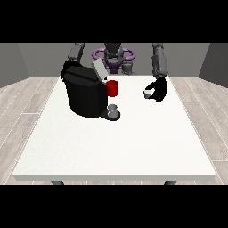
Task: Insert the coffee pod into the coffee machine and close the lid
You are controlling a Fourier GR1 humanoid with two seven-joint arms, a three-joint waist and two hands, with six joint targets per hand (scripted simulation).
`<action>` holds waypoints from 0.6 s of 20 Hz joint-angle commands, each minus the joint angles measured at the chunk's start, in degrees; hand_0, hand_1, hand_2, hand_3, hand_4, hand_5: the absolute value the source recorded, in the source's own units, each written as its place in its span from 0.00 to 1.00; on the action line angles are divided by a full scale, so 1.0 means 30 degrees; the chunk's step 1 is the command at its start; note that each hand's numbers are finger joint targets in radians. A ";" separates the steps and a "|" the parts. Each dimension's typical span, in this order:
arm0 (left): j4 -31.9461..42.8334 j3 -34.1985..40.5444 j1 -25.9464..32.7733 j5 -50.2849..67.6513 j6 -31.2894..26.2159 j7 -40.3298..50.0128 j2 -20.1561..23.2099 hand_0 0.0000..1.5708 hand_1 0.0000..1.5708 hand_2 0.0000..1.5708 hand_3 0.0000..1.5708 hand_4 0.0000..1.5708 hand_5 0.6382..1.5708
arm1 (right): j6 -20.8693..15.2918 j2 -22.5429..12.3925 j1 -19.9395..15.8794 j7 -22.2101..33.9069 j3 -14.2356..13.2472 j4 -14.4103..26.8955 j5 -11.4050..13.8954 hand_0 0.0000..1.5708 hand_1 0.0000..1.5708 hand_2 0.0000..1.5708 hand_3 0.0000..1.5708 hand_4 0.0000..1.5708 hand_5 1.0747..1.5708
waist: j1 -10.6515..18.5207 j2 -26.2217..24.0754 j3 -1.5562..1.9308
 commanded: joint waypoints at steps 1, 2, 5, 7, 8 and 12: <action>0.0028 -0.0138 -0.0118 -0.0325 -0.0388 -0.1005 0.0129 0.81 0.81 0.89 0.87 0.32 1.00 | 0.0205 -0.0489 -0.0086 -0.0647 -0.0879 0.0911 -0.0455 0.00 0.00 0.00 0.00 0.26 1.00 | 0.0521 -0.0280 -0.0071; -0.0482 -0.0336 -0.0418 -0.0214 -0.1631 -0.0495 0.0147 0.84 0.84 0.91 0.90 0.35 1.00 | -0.0004 -0.0003 0.0049 -0.0863 -0.0714 0.1764 -0.0406 0.00 0.00 0.00 0.00 0.25 1.00 | 0.0968 -0.0847 -0.0066; -0.1354 -0.0500 -0.0705 0.0298 -0.3493 -0.1700 0.0483 0.94 0.94 0.94 0.90 0.40 1.00 | -0.0153 -0.0231 0.0446 -0.0767 -0.1094 0.2274 -0.0437 0.00 0.00 0.00 0.00 0.28 1.00 | 0.1360 -0.1702 -0.0064; -0.1184 -0.0071 -0.1592 0.0531 -0.3443 -0.0919 0.0175 0.89 0.89 0.91 0.87 0.38 1.00 | 0.0495 -0.0382 0.0269 -0.0060 -0.0832 0.1718 -0.0773 0.00 0.00 0.00 0.00 0.28 1.00 | 0.0425 -0.1669 -0.0070; -0.1697 -0.0264 -0.2071 0.0456 -0.3979 -0.0119 0.0005 0.88 0.88 0.90 0.86 0.37 1.00 | 0.0279 -0.0273 0.0272 -0.0395 -0.1140 0.2627 -0.0840 0.00 0.00 0.00 0.00 0.28 1.00 | 0.0798 -0.1914 -0.0063; -0.2811 -0.1009 -0.2720 0.0096 -0.4731 0.1244 -0.1189 0.79 0.79 0.84 0.84 0.34 1.00 | -0.0292 0.0172 0.0363 -0.0674 -0.0591 0.3408 -0.0117 0.00 0.00 0.00 0.00 0.31 1.00 | 0.1212 -0.2943 -0.0061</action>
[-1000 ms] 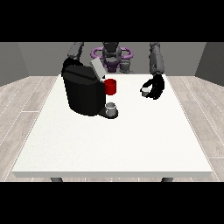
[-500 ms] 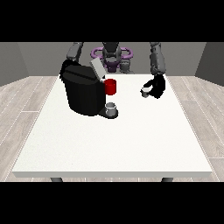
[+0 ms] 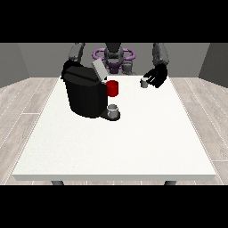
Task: Insert the coffee pod into the coffee machine and close the lid
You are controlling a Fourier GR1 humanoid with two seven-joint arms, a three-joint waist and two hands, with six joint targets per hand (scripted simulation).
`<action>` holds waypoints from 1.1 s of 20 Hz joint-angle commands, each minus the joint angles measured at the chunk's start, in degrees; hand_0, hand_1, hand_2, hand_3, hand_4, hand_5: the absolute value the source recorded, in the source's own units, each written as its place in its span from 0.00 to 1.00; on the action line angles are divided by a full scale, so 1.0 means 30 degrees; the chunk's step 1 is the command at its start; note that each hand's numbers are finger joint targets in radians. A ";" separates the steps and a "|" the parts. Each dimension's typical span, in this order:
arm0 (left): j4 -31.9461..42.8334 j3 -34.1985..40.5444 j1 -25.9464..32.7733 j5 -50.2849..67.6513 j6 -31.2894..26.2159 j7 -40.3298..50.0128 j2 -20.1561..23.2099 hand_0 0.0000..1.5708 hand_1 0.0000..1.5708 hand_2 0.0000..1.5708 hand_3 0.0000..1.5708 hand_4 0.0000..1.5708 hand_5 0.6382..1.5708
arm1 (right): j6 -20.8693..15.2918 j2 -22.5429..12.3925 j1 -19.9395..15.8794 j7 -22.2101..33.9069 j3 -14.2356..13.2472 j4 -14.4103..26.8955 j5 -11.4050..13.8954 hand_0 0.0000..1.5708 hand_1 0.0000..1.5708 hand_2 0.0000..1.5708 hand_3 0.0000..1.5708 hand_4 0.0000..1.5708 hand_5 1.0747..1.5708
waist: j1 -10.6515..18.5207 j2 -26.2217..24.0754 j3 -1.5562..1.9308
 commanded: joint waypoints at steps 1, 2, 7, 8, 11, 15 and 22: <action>-0.0740 -0.0029 -0.0986 0.0037 -0.1110 0.0464 -0.0182 0.80 0.80 0.84 0.83 0.34 1.00 | -0.0648 0.0652 0.0126 -0.0511 0.0748 0.0581 0.0398 0.00 0.00 0.00 0.00 0.31 1.00 | -0.0011 -0.0179 -0.0005; -0.1392 -0.0508 -0.1356 -0.0114 -0.1677 0.1456 -0.0766 0.80 0.80 0.85 0.82 0.35 1.00 | -0.0008 0.0007 -0.0403 -0.0272 -0.0281 0.1207 -0.0257 0.00 0.00 0.00 0.00 0.30 1.00 | 0.0368 -0.0760 0.0001; -0.0534 0.1209 -0.3083 0.0392 -0.2108 0.0395 0.1646 0.80 0.80 0.85 0.82 0.36 1.00 | 0.1277 -0.0173 -0.0401 -0.0790 0.0676 -0.0219 -0.0230 0.00 0.00 0.00 0.00 0.30 1.00 | -0.1413 0.0927 -0.0007; -0.0616 0.0937 -0.3223 0.0245 -0.1861 0.1565 0.0476 0.80 0.80 0.85 0.82 0.36 1.00 | 0.0354 0.0182 -0.0921 0.0322 0.0727 -0.0400 -0.0015 0.00 0.00 0.00 0.00 0.31 1.00 | -0.1419 0.0450 -0.0008; -0.0231 0.1604 -0.4480 0.0269 -0.1842 0.1350 0.1590 0.80 0.80 0.85 0.82 0.35 1.00 | 0.0881 0.0422 -0.0787 -0.0389 0.1357 -0.0900 0.0095 0.00 0.00 0.00 0.00 0.30 1.00 | -0.2418 0.1399 -0.0010; -0.0669 0.1665 -0.5659 0.0348 -0.2456 0.2704 0.1208 0.64 0.64 0.76 0.78 0.35 1.00 | 0.0775 0.0012 -0.1185 0.0177 0.0899 -0.0843 -0.0095 0.00 0.00 0.00 0.00 0.31 1.00 | -0.2344 0.0794 -0.0004; 0.0057 0.2217 -0.7296 0.0407 -0.2527 0.3635 0.1273 0.79 0.79 0.80 0.76 0.30 1.00 | -0.1088 0.0671 -0.1633 0.1510 0.2648 -0.2246 0.0901 0.00 0.00 0.00 0.00 0.31 1.00 | -0.3073 0.1163 -0.0009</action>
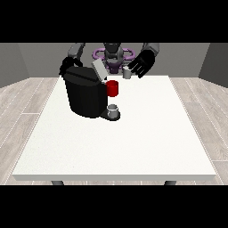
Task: Insert the coffee pod into the coffee machine and close the lid
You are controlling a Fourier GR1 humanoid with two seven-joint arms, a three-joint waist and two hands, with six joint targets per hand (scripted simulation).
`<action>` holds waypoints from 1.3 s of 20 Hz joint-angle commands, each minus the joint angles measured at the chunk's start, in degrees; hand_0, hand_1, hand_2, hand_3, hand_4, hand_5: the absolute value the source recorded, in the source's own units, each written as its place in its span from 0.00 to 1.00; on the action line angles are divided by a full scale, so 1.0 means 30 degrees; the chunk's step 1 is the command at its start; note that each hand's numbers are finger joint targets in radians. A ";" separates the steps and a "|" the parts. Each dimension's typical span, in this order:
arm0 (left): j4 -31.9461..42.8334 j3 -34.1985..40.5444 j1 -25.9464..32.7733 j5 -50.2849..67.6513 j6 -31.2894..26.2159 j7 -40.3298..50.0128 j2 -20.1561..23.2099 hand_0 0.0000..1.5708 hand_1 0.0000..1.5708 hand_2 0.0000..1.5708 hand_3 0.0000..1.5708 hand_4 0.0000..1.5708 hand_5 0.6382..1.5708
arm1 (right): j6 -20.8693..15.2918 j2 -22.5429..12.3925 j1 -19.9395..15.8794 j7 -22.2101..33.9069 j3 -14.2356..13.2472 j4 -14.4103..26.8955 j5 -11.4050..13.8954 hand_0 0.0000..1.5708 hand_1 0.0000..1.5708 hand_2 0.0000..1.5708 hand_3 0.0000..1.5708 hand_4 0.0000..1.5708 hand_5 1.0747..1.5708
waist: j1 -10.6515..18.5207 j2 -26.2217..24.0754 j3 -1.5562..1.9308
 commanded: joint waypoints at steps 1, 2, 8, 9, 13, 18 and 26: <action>0.0291 0.0726 -0.1893 0.0293 -0.0492 0.0121 0.0982 0.80 0.80 0.82 0.78 0.30 1.00 | 0.0064 -0.0301 -0.1080 0.0373 0.0068 -0.0414 0.0231 0.00 0.00 0.00 0.00 0.32 1.00 | -0.0594 0.1397 0.0000; 0.0146 0.0226 -0.1606 -0.0059 -0.0192 0.1101 0.0007 0.82 0.82 0.85 0.81 0.31 1.00 | 0.0205 -0.0331 -0.0191 0.0132 0.0019 -0.0245 0.0134 0.00 0.00 0.00 0.00 0.32 1.00 | -0.0723 0.0488 0.0005; 0.0559 0.0184 -0.1699 -0.0508 0.0199 0.0674 0.0355 0.80 0.80 0.84 0.79 0.32 1.00 | -0.0301 -0.0547 -0.0174 0.1032 -0.0085 -0.1120 0.0385 0.00 0.00 0.00 0.00 0.34 1.00 | -0.1044 0.0677 -0.0001; 0.0611 0.0462 -0.2532 -0.0346 -0.0401 0.0253 0.1196 0.82 0.82 0.83 0.78 0.32 1.00 | -0.0902 0.0047 -0.0688 0.0197 0.0176 -0.1006 0.0798 0.00 0.00 0.00 0.00 0.35 1.00 | -0.0778 0.1568 0.0001; 0.0613 0.0239 -0.3112 -0.0468 0.0042 0.1126 -0.0032 0.83 0.83 0.85 0.79 0.31 1.00 | -0.0705 -0.0422 -0.1823 0.0832 -0.0618 -0.0951 0.0246 0.00 0.00 0.00 0.00 0.31 1.00 | -0.0875 0.1793 0.0005; 0.0979 0.0221 -0.2177 -0.0564 0.0222 0.0516 -0.0191 0.83 0.83 0.84 0.78 0.32 1.00 | -0.0485 -0.0084 0.0145 -0.0143 -0.0148 -0.1146 0.0356 0.00 0.00 0.00 0.00 0.31 1.00 | -0.1098 0.1582 0.0001; 0.1247 0.0387 -0.3761 -0.0653 -0.0549 0.1135 0.0233 0.75 0.75 0.80 0.75 0.32 1.00 | -0.0057 -0.0384 -0.0772 0.0409 -0.0599 -0.1225 -0.0231 0.00 0.00 0.00 0.00 0.33 1.00 | -0.1176 0.1932 0.0008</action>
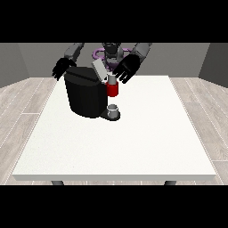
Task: Insert the coffee pod into the coffee machine and close the lid
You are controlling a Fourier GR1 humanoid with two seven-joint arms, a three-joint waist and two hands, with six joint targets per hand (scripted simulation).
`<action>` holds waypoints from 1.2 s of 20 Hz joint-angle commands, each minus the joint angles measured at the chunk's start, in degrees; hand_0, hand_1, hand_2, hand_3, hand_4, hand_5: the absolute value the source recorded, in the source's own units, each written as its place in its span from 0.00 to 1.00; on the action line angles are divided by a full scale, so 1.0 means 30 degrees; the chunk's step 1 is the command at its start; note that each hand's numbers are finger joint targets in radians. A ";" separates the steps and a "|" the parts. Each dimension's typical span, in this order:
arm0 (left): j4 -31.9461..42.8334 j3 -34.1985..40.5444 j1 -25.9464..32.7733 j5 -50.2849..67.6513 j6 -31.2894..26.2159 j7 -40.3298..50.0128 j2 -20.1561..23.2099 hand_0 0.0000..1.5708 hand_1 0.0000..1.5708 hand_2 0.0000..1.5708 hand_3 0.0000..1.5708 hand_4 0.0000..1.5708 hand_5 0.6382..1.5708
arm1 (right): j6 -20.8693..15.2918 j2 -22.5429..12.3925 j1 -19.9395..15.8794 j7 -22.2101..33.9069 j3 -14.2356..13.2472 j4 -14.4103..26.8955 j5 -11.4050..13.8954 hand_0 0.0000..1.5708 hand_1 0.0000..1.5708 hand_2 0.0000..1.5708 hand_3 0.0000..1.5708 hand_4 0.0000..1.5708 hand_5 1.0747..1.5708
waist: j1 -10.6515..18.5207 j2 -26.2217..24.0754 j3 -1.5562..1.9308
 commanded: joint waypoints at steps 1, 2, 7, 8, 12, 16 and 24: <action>0.0154 -0.0143 -0.0401 -0.0268 0.0275 0.0097 -0.0324 0.75 0.75 0.80 0.75 0.31 1.00 | -0.0427 0.0471 -0.0473 0.0683 0.0173 -0.0374 -0.0020 0.00 0.00 0.00 0.00 0.33 1.00 | -0.0116 0.0176 0.0003; -0.0114 -0.0189 0.0487 -0.0175 0.0454 -0.0803 -0.0409 0.75 0.75 0.80 0.76 0.32 1.00 | 0.0427 -0.0462 0.0110 -0.0649 -0.0766 0.0100 -0.0573 0.00 0.00 0.00 0.00 0.32 1.00 | 0.0220 0.0479 0.0006; 0.0224 -0.0006 0.0050 -0.0072 -0.0213 -0.0603 -0.0198 0.77 0.77 0.81 0.77 0.33 1.00 | 0.0293 -0.0406 0.0059 -0.0390 -0.0771 0.0005 -0.0552 0.00 0.00 0.00 0.00 0.33 1.00 | 0.0352 0.0290 0.0005; 0.0455 0.0038 0.0200 -0.0370 0.0287 -0.0677 0.0214 0.75 0.75 0.81 0.77 0.33 1.00 | 0.0071 -0.0105 0.0341 -0.0289 -0.0369 -0.0583 -0.0336 0.00 0.00 0.00 0.00 0.31 1.00 | 0.0027 0.0380 0.0002; 0.0017 -0.0567 0.0074 -0.0427 -0.0502 0.0176 -0.1028 0.75 0.75 0.80 0.75 0.31 1.00 | 0.0240 -0.0646 0.0070 -0.0642 -0.1469 0.1025 -0.0797 0.00 0.00 0.00 0.00 0.29 1.00 | 0.0985 -0.0243 0.0010; 0.0730 -0.0127 -0.0370 -0.0591 0.0092 0.0280 -0.0461 0.80 0.80 0.82 0.75 0.31 1.00 | -0.0562 -0.0042 -0.0286 0.0831 -0.0267 -0.0570 0.0021 0.00 0.00 0.00 0.00 0.28 1.00 | 0.0069 0.0107 -0.0001; 0.1047 0.0070 0.0264 -0.0597 0.0262 -0.0523 -0.0311 0.74 0.74 0.76 0.67 0.29 1.00 | -0.0420 0.0524 0.0880 -0.0356 0.0403 -0.0770 0.0281 0.00 0.00 0.00 0.00 0.27 1.00 | -0.0237 0.0567 -0.0005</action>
